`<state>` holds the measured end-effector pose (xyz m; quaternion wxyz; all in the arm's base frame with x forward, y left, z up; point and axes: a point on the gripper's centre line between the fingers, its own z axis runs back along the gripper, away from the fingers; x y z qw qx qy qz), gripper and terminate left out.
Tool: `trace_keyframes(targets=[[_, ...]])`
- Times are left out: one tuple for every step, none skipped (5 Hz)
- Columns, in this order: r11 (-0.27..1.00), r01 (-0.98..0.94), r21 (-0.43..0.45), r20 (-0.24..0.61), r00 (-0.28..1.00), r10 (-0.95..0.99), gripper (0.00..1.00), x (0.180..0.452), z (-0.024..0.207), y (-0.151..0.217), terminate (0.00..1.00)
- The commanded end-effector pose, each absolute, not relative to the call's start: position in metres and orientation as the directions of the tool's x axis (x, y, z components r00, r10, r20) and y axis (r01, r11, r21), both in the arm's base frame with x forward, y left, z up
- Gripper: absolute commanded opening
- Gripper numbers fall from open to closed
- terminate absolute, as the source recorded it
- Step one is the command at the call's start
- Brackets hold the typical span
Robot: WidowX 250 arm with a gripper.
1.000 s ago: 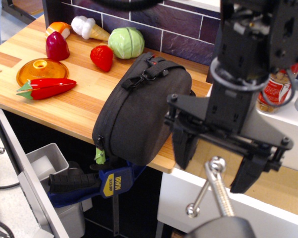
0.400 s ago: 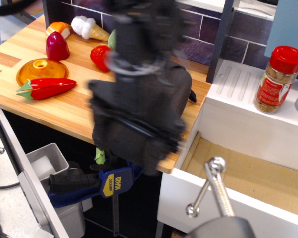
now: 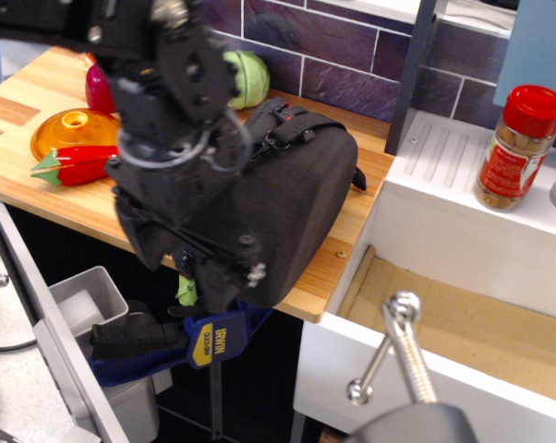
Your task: Unzip zipper bag
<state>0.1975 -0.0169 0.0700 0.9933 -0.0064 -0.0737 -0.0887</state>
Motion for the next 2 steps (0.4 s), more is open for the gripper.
trace_keyframes(targets=[[0.981, 0.178, 0.076, 0.206, 0.960, -0.191, 1.00, 0.2203, 0.0495, 0.0013, 0.00], [0.980, 0.176, 0.096, 0.206, 0.959, -0.193, 1.00, 0.2241, 0.0402, 0.0036, 0.00]])
